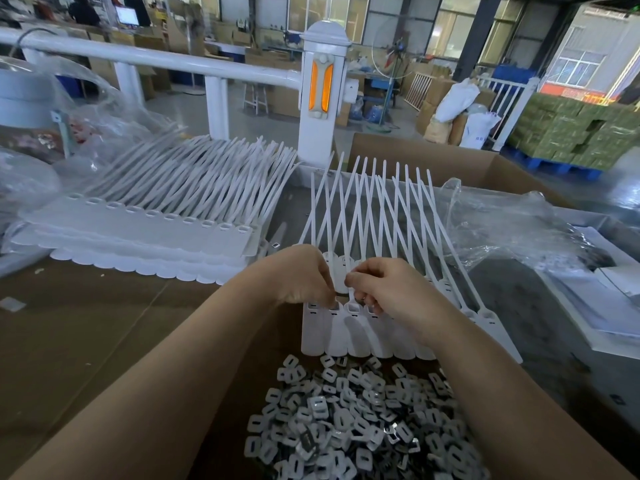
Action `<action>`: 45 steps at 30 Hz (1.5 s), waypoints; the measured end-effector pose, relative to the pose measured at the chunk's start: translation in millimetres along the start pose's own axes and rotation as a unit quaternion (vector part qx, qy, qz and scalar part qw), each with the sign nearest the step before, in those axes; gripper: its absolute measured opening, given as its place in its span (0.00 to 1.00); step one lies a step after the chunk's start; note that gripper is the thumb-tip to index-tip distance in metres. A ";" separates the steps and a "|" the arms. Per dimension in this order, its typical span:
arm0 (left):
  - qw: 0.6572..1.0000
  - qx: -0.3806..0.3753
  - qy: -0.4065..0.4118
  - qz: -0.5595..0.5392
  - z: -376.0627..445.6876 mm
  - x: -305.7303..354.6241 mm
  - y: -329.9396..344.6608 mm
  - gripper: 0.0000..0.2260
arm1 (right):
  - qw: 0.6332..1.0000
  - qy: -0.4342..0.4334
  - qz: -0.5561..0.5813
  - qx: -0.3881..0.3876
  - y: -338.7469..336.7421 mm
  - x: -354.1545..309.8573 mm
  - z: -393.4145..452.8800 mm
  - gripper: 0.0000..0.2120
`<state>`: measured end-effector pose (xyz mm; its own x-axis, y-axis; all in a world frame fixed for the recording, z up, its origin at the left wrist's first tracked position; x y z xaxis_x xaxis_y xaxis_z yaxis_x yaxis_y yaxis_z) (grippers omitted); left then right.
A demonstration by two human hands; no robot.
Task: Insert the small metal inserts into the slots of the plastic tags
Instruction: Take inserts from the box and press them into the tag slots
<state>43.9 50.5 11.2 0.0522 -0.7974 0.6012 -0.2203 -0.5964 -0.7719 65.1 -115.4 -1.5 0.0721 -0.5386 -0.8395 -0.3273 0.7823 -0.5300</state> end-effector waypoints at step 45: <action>0.996 0.017 0.022 -0.080 -2.5 -11.3 -5.1 0.04 | 0.898 -0.237 -0.264 -0.259 34.5 -29.1 -30.2 0.06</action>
<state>42.0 62.8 8.8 0.0405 -0.6874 0.7251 -0.1796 -0.7189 -0.6715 23.2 -82.1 8.2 0.6993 -0.5019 -0.5090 -0.5151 0.1399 -0.8456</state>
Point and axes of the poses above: each hand's wrist, its own z-axis towards the middle knuckle, its own y-axis out of the palm, x = y × z, the point moved 1 cm from there along z, towards the middle knuckle, and after that the axes turned 1 degree about x, right-handed, at the moved point
